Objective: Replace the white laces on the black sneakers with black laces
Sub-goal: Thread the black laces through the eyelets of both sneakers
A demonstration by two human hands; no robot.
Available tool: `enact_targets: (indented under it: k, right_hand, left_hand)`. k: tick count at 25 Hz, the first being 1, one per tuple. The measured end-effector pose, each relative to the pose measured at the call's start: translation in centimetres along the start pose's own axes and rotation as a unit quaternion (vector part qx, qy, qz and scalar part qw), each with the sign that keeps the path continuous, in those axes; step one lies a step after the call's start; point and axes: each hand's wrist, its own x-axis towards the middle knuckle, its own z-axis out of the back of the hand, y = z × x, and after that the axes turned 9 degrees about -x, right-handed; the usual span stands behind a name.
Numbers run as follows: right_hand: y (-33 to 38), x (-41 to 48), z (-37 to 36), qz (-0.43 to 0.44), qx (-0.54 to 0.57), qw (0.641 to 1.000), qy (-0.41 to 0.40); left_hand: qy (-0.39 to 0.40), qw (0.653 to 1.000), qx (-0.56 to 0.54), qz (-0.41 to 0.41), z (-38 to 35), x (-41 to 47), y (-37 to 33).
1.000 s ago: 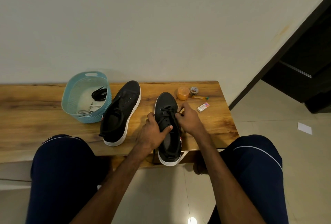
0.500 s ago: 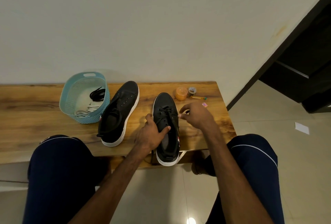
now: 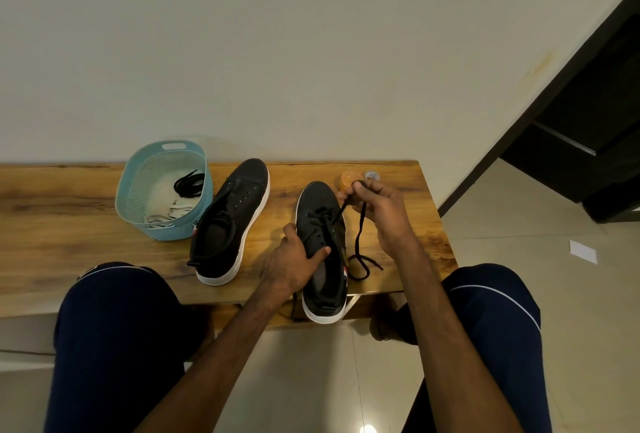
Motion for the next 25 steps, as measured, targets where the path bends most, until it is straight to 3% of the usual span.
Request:
enact_targets:
  k: [2,5,7,9,15,17,18,21,23,25]
  right_hand:
    - [-1.0,0.0,-0.7,-0.026,-0.034,0.998,-0.034]
    - [-3.2,0.1,-0.9,-0.027,-0.228,0.969,-0.095]
    - [-4.2,0.1,-0.8,-0.003,-0.361,0.932,-0.031]
    - [-4.6,0.1,-1.1,-0.013,-0.419,0.907,0.05]
    - [-4.3,0.7,0.7,-0.044,-0.516,0.854,0.042]
    - [-4.2,0.5,2.0,-0.024,-0.503,0.864,-0.014]
    - [-4.3,0.3,2.7,-0.033,-0.463,0.885,-0.043]
    - [-5.0,-1.0,3.9,-0.147,-0.249,0.951,-0.111]
    - [-5.2,-1.7,4.3,-0.219,-0.155,0.96,-0.082]
    - [-5.3,-1.9,4.4,-0.243,-0.181,0.953,-0.012]
  left_hand:
    - [0.0,1.0,0.005,0.002,0.0,0.0,0.0]
    - [-0.004,1.0,0.001,-0.001,-0.1,0.0,0.0]
    - [-0.019,0.999,0.017,-0.023,0.0,0.0,-0.1]
    - [-0.043,0.995,0.063,-0.06,0.1,-0.1,-0.3]
    - [-0.043,0.975,0.187,-0.108,1.2,-0.9,-1.1]
    - [-0.059,0.955,0.258,-0.134,1.5,-1.2,-1.5]
    - [-0.071,0.942,0.294,-0.146,1.7,-1.3,-1.7]
    - [-0.084,0.922,0.344,-0.157,2.4,-1.4,-2.0]
    - [-0.084,0.923,0.345,-0.147,2.7,-1.4,-2.0]
    - [-0.08,0.93,0.331,-0.136,2.9,-1.4,-1.9]
